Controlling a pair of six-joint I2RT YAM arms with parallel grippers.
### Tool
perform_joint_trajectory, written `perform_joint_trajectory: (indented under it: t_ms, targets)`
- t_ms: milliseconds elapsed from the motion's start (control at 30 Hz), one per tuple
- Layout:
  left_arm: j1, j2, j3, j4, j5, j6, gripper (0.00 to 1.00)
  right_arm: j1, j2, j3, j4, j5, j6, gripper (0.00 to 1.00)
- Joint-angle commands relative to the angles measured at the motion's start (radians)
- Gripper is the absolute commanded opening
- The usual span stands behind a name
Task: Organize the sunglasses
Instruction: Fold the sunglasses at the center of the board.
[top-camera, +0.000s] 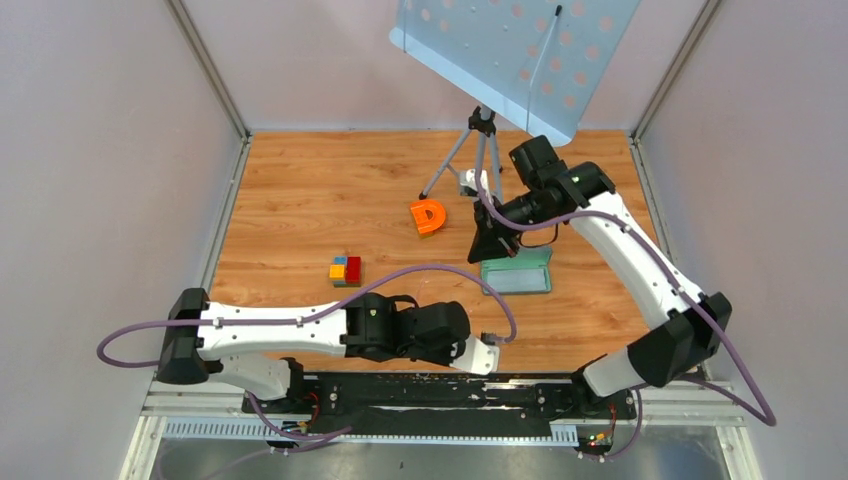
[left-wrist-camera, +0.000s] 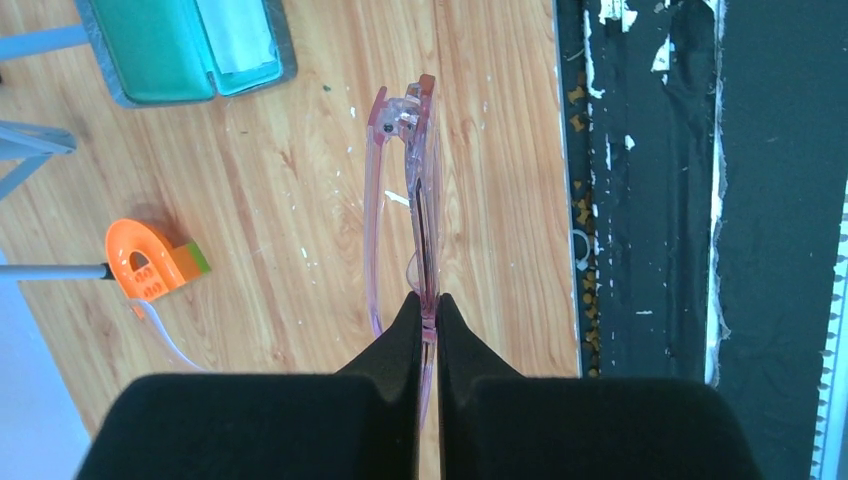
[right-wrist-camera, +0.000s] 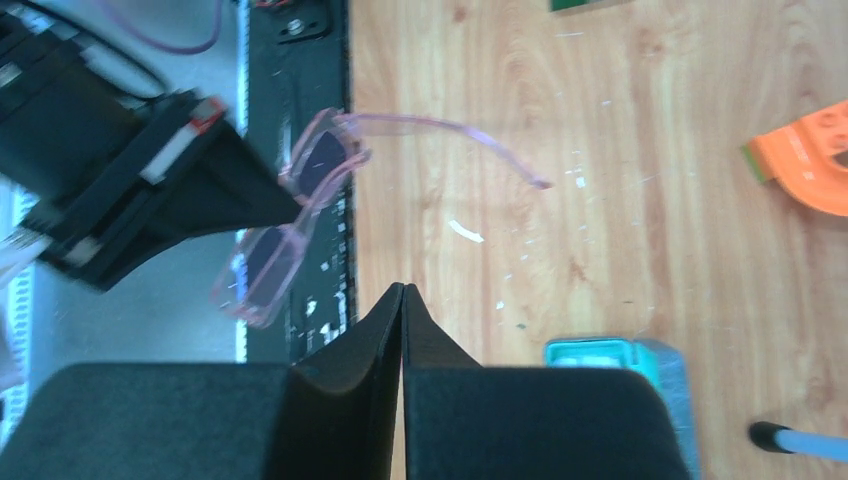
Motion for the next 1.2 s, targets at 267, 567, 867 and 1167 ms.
perform_joint_trajectory:
  t_ms: [267, 567, 867, 1167]
  targets:
    - [-0.074, -0.034, -0.192, 0.122, -0.357, 0.011, 0.0, 0.105, 0.075, 0.018, 0.417, 0.242, 0.236, 0.03]
    - [-0.076, -0.051, -0.242, 0.185, -0.382, -0.022, 0.0, 0.154, 0.065, -0.052, 0.46, 0.257, 0.264, 0.04]
    - [-0.096, -0.218, -0.327, 0.17, -0.302, -0.016, 0.0, 0.29, -0.008, -0.102, 0.481, 0.478, 0.201, 0.04]
    - [-0.135, -0.233, -0.345, 0.163, -0.293, -0.041, 0.0, 0.431, 0.186, 0.101, 0.48, 0.553, 0.206, 0.04]
